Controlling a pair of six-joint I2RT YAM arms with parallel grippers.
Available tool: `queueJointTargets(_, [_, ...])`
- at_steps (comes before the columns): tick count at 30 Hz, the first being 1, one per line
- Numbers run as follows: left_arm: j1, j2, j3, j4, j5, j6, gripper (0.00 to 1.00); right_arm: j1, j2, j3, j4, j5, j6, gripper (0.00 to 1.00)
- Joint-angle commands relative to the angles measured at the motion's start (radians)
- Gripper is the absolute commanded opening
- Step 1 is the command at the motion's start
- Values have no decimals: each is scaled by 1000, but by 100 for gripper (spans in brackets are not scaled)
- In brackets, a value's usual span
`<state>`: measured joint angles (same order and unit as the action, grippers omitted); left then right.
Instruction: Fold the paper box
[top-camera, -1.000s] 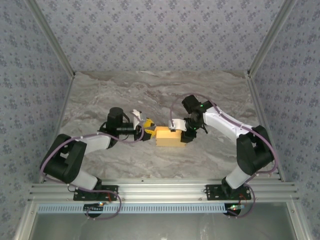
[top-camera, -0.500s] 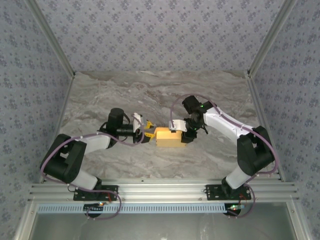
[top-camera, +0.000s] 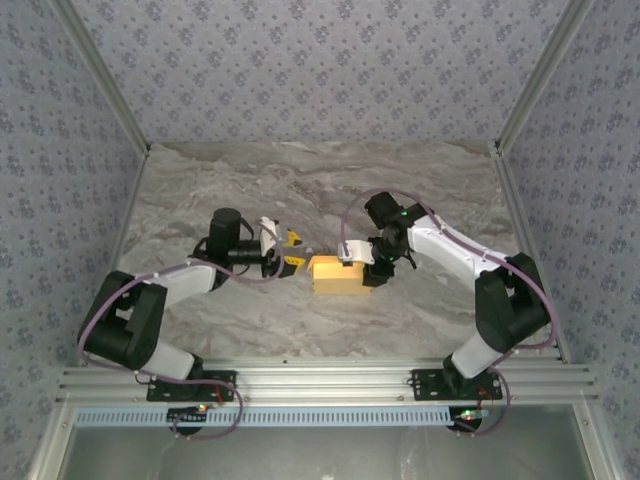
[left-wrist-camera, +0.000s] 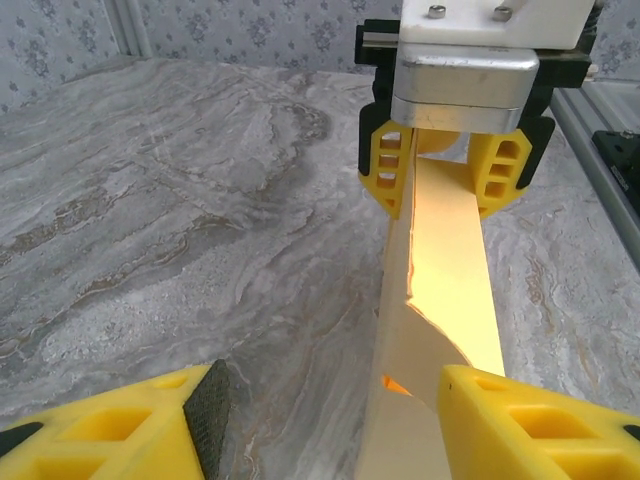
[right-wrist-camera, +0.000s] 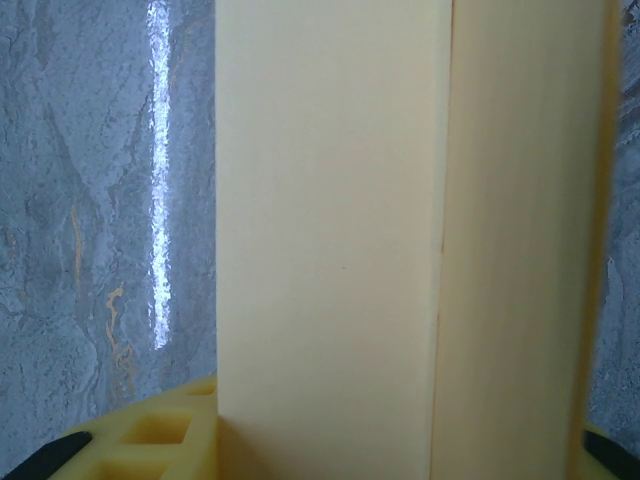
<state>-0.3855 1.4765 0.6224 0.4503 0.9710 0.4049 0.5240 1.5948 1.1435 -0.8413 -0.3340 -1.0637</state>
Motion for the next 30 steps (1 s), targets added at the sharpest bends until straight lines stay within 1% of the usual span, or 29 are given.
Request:
queueJointTargets(1, [-44, 23, 51, -79, 25, 66, 59, 5, 21, -42, -99, 36, 6, 30])
queueJointTargets(2, [-59, 33, 57, -88, 29, 73, 59, 5, 21, -41, -99, 39, 5, 30])
queueJointTargets(5, [-68, 55, 66, -87, 78, 75, 59, 3, 19, -41, -99, 38, 8, 31])
queueJointTargets(8, [-69, 54, 71, -116, 85, 102, 57, 3, 19, -43, -96, 38, 10, 30])
queueJointTargets(10, [-67, 51, 77, -136, 105, 123, 51, 3, 21, -44, -91, 38, 12, 30])
queueJointTargets(14, [-70, 60, 108, -239, 155, 210, 47, 6, 27, -38, -91, 43, 14, 31])
queueJointTargets(18, [-77, 81, 150, -367, 177, 310, 37, 18, 26, -45, -81, 53, 4, 31])
queueJointTargets(20, [-79, 85, 158, -399, 194, 325, 38, 19, 24, -46, -82, 50, 2, 31])
queueJointTargets(23, [-77, 62, 164, -448, 230, 359, 45, 14, 26, -44, -94, 49, -3, 30])
queueJointTargets(25, [-69, 28, 160, -492, 239, 402, 47, 13, 24, -46, -96, 48, -6, 30])
queueJointTargets(28, [-37, 1, 152, -501, 241, 429, 52, 10, 25, -47, -95, 43, -12, 30])
queueJointTargets(30, [-8, -8, 160, -535, 238, 456, 54, 8, 27, -47, -97, 47, -13, 30])
